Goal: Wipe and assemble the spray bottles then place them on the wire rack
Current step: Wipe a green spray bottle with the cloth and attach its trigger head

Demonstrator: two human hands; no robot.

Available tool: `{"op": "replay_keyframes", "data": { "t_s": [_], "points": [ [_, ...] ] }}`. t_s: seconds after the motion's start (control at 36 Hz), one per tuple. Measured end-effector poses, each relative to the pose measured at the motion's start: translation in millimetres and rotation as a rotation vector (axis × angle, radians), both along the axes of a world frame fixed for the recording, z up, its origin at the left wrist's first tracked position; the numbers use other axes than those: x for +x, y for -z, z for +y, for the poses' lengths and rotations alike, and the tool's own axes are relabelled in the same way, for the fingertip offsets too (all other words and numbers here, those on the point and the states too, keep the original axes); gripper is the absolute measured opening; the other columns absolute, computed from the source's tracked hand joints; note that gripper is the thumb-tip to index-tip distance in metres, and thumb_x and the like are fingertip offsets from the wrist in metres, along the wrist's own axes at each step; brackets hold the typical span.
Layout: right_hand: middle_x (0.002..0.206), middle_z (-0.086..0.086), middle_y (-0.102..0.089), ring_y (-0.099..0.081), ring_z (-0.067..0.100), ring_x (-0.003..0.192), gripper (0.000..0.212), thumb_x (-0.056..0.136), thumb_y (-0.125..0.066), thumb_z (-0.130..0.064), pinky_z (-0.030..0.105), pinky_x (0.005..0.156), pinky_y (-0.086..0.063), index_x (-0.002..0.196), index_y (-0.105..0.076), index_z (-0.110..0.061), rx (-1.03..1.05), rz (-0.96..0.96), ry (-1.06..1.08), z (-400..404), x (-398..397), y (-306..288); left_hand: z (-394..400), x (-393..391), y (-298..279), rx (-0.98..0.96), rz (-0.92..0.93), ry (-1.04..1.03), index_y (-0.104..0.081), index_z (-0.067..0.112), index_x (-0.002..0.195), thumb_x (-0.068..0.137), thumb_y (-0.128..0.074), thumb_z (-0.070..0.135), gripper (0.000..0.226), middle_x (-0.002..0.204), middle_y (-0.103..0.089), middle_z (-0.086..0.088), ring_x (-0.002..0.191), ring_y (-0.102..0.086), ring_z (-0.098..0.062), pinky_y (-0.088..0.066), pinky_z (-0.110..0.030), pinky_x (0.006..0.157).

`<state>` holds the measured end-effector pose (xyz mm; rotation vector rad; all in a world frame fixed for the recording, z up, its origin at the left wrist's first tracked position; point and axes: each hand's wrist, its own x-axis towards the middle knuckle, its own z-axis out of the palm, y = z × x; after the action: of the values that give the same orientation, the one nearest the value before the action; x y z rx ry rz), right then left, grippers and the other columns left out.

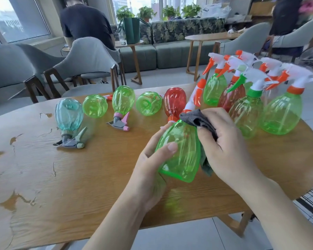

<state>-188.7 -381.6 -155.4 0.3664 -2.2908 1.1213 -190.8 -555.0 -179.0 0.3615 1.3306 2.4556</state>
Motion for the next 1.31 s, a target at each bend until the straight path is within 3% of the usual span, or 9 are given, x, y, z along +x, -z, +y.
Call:
{"op": "replay_keyframes", "data": {
  "t_s": [0.11, 0.19, 0.28, 0.64, 0.78, 0.97, 1.08, 1.17, 1.31],
  "points": [
    [0.103, -0.012, -0.048, -0.053, -0.003, 0.099, 0.026, 0.099, -0.049, -0.017, 0.005, 0.082, -0.035, 0.117, -0.066, -0.012, 0.084, 0.088, -0.014, -2.9, 6.8, 1.2, 1.8, 3.6, -2.6, -0.024, -0.004, -0.058, -0.061, 0.026, 0.142, 0.073, -0.089, 0.045, 0.078, 0.138, -0.066, -0.014, 0.122, -0.066, -0.034, -0.058, -0.042, 0.085],
    [0.109, -0.009, -0.05, -0.052, -0.004, 0.099, 0.032, 0.096, -0.049, -0.019, 0.005, 0.083, -0.035, 0.118, -0.068, -0.009, 0.138, 0.134, -0.044, -2.9, 13.8, 6.9, 2.0, 4.3, -1.1, -0.026, -0.025, -0.104, -0.059, 0.019, 0.145, 0.089, -0.072, 0.047, 0.064, 0.142, -0.063, -0.018, 0.131, -0.06, -0.037, -0.05, -0.052, 0.104],
    [0.111, -0.006, -0.054, -0.053, -0.004, 0.099, 0.035, 0.094, -0.052, -0.019, 0.006, 0.085, -0.036, 0.121, -0.071, -0.008, 0.175, 0.166, -0.071, -1.3, 20.7, 11.1, 0.9, 3.4, 4.0, -0.038, -0.045, -0.129, -0.059, 0.018, 0.145, 0.085, -0.076, 0.043, 0.067, 0.142, -0.062, -0.018, 0.135, -0.057, -0.039, -0.038, -0.062, 0.116],
    [0.111, 0.003, -0.061, -0.057, 0.004, 0.098, 0.036, 0.092, -0.058, -0.012, 0.009, 0.09, -0.041, 0.124, -0.072, -0.004, 0.198, 0.25, -0.086, -5.5, 29.3, 21.1, 4.8, 4.3, 7.7, -0.109, 0.025, -0.262, -0.069, 0.023, 0.133, 0.089, -0.072, 0.03, 0.045, 0.129, -0.071, -0.017, 0.124, -0.066, -0.038, -0.041, -0.065, 0.113],
    [0.108, 0.0, -0.061, -0.053, 0.001, 0.098, 0.034, 0.091, -0.057, -0.014, 0.007, 0.092, -0.037, 0.118, -0.074, -0.003, 0.188, 0.259, -0.012, 1.4, 25.7, 24.4, 2.0, 1.1, 6.6, -0.049, 0.019, -0.273, -0.069, 0.024, 0.133, 0.081, -0.076, 0.04, 0.055, 0.135, -0.068, -0.017, 0.127, -0.063, -0.038, -0.041, -0.064, 0.113],
    [0.112, 0.004, -0.06, -0.054, 0.003, 0.099, 0.038, 0.092, -0.056, -0.013, 0.009, 0.089, -0.039, 0.125, -0.071, -0.004, 0.138, 0.251, -0.056, -11.6, 30.7, 26.3, 4.7, 0.4, 7.2, -0.068, 0.01, -0.256, -0.066, 0.023, 0.137, 0.086, -0.075, 0.032, 0.052, 0.133, -0.068, -0.02, 0.125, -0.064, -0.04, -0.044, -0.062, 0.112],
    [0.111, 0.006, -0.059, -0.061, 0.017, 0.098, 0.035, 0.091, -0.062, -0.009, 0.019, 0.091, -0.047, 0.124, -0.072, -0.003, 0.187, 0.313, -0.123, -17.9, 36.0, 30.8, 0.9, -1.0, 10.0, -0.024, -0.073, -0.214, -0.056, 0.017, 0.145, 0.09, -0.073, 0.04, 0.062, 0.141, -0.06, -0.025, 0.133, -0.056, -0.045, -0.037, -0.062, 0.117],
    [0.115, 0.004, -0.055, -0.064, 0.026, 0.094, 0.034, 0.094, -0.069, -0.01, 0.026, 0.09, -0.052, 0.127, -0.071, -0.004, 0.252, 0.347, -0.17, -19.9, 38.5, 35.3, -3.0, -3.1, 11.0, 0.003, -0.151, -0.173, -0.046, 0.011, 0.152, 0.092, -0.071, 0.047, 0.075, 0.137, -0.057, -0.023, 0.127, -0.055, -0.041, -0.034, -0.058, 0.117],
    [0.112, 0.009, -0.059, -0.061, 0.022, 0.096, 0.036, 0.094, -0.062, -0.014, 0.025, 0.09, -0.051, 0.128, -0.071, -0.007, 0.222, 0.314, -0.066, -10.6, 30.1, 30.6, 1.7, -2.4, 8.4, 0.005, -0.124, -0.147, -0.05, 0.011, 0.15, 0.09, -0.075, 0.047, 0.074, 0.149, -0.052, -0.028, 0.138, -0.051, -0.044, -0.033, -0.063, 0.12]
  ]
}}
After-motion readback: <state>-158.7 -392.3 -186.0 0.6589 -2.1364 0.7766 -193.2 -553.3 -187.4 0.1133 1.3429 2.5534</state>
